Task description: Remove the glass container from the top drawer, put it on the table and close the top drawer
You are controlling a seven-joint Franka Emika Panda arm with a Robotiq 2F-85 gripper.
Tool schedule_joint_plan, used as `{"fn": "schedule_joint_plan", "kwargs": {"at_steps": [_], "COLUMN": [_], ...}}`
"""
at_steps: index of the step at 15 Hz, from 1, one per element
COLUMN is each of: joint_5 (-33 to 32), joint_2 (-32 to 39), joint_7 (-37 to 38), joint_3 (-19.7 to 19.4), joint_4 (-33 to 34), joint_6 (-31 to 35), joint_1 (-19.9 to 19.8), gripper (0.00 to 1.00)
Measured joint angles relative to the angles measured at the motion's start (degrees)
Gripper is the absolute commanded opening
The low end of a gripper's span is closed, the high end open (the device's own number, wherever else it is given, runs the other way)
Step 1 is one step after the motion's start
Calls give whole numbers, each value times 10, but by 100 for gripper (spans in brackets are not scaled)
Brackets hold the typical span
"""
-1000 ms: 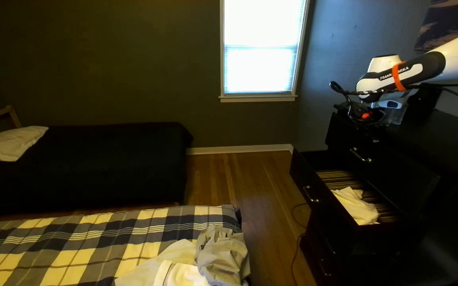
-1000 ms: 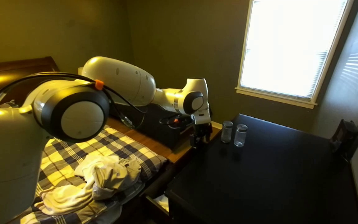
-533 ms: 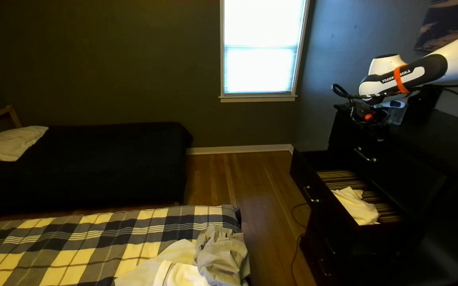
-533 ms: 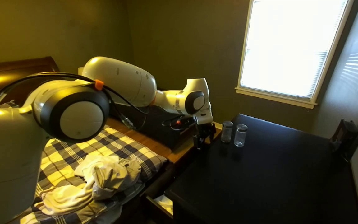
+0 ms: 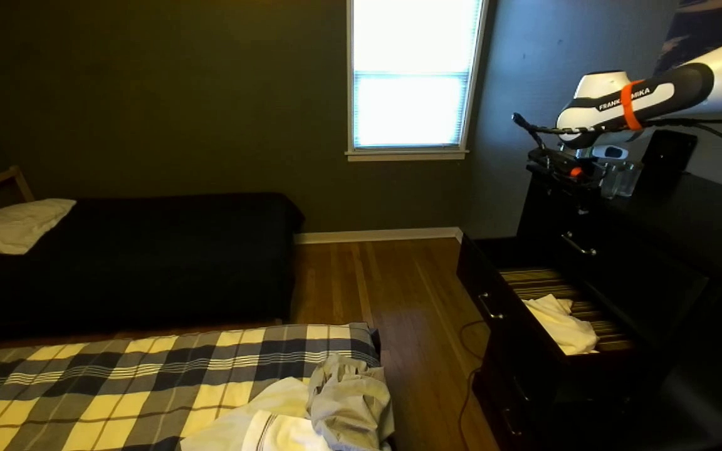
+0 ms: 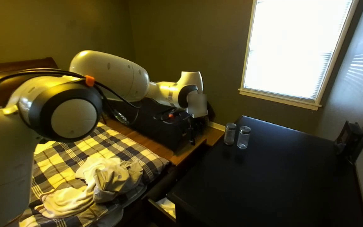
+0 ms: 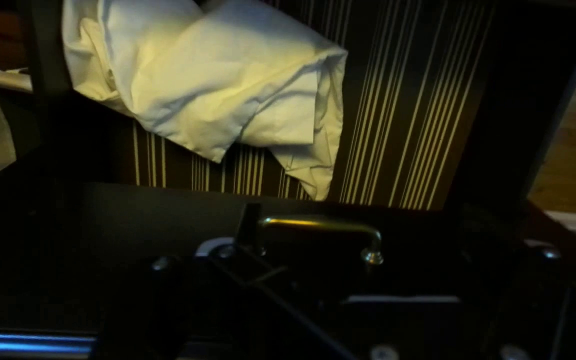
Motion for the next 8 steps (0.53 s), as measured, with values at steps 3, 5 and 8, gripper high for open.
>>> {"fn": "schedule_joint_plan", "kwargs": {"at_steps": [3, 5, 8], "joint_5": [19, 39, 68], "joint_2": [-48, -82, -128], "joint_7": [-83, -149, -242], "joint_3": [23, 29, 32], "joint_4": [-22, -36, -55], "joint_6": [-32, -50, -81], "joint_1": [2, 1, -5], "gripper": [100, 100, 100]}}
